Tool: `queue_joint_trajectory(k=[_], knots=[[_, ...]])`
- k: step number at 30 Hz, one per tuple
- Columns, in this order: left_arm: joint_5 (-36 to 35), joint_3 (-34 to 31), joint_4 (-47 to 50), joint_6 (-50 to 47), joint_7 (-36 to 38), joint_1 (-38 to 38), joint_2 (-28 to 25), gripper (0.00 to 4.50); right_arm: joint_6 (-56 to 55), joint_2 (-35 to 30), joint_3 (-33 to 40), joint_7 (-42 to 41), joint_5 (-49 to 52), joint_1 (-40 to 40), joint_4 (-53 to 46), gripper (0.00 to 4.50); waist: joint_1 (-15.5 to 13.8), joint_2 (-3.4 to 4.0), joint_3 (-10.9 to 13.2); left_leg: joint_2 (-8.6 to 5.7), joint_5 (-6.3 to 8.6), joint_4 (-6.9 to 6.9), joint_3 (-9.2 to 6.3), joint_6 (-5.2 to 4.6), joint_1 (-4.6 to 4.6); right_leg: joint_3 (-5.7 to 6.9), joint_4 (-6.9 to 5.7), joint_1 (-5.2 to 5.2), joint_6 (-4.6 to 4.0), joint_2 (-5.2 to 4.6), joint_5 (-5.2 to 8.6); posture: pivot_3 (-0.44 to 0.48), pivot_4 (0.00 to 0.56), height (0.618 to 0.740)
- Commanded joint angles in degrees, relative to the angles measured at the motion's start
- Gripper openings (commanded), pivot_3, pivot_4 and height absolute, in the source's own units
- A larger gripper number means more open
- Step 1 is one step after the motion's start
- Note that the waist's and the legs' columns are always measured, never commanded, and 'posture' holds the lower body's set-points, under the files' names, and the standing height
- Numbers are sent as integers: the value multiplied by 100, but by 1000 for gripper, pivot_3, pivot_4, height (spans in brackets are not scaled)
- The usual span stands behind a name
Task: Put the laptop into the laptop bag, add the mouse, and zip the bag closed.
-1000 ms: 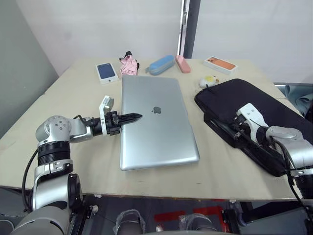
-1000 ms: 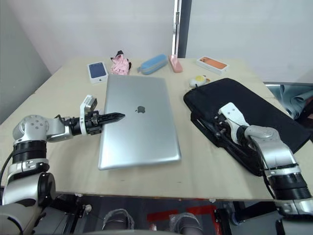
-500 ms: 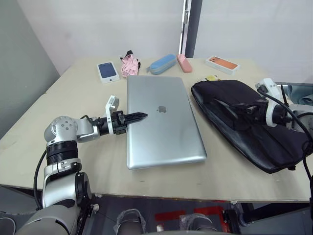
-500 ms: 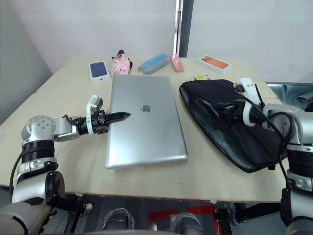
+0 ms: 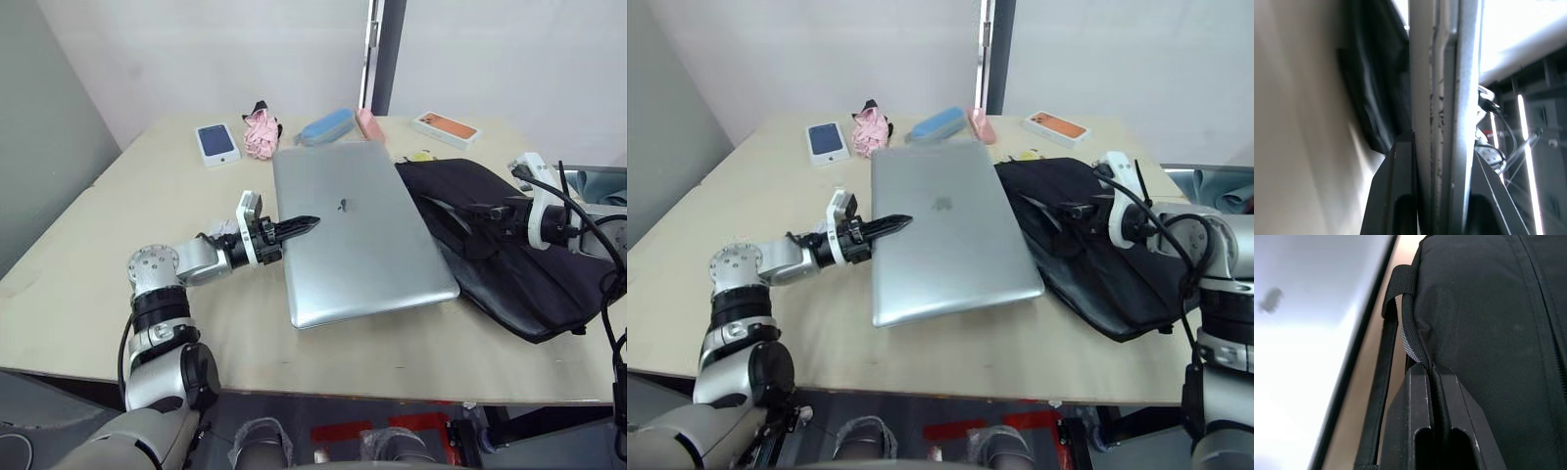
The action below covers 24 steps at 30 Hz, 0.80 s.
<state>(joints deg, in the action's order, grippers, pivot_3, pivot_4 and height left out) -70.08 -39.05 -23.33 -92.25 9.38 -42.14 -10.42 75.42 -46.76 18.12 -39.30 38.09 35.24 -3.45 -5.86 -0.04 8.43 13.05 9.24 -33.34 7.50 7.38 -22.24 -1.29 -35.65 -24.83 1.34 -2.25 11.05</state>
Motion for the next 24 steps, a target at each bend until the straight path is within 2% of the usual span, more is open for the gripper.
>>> queue_joint_trajectory(k=[1, 3, 5, 11, 18, 24], knots=[[-935, -576, 142, 53, -888, -11, 349, 302, 12, 33, 269, 156, 170, 147, -281, 29, 0, -2, 1, 0, 0, 0, 0, 0, -2, 1, 0, 0, 0, 0, 0, 0, 150, 740], [-1468, -534, 333, 115, -1439, 154, 556, 302, 78, 107, 357, 235, 272, 203, -324, 29, -6, -4, 2, 0, -1, -2, -3, -1, -7, 2, 2, -2, 1, 0, -1, 0, 150, 740], [-2089, -213, 603, 143, -1931, 463, 647, 302, 284, 292, 548, 401, 460, 367, -383, 29, -3, -6, 4, 0, -2, -2, -6, -2, -11, 4, 5, -2, 2, 0, -1, 0, 150, 740], [-4112, 981, 957, 1324, -3301, 1027, 336, 302, 459, 504, 633, 640, 601, 379, -487, 29, -25, -6, 4, 1, 4, -2, -9, 9, -9, 8, 5, -3, 3, 6, -2, 0, 150, 740], [-4292, 1563, 1126, 1842, -3342, 1115, 461, 302, 479, 580, 616, 788, 713, 339, -588, 29, -23, -6, 4, -6, 5, -18, -6, 9, -9, 1, 5, -1, 21, 0, -12, 0, 150, 740], [-4292, 1783, 1300, 1800, -3180, 1290, 510, 302, 424, 583, 543, 806, 748, 360, -605, 29, 8, -6, 4, -6, 5, -15, -6, 9, -10, 1, 6, -3, 41, 1, -24, 0, 150, 740]])
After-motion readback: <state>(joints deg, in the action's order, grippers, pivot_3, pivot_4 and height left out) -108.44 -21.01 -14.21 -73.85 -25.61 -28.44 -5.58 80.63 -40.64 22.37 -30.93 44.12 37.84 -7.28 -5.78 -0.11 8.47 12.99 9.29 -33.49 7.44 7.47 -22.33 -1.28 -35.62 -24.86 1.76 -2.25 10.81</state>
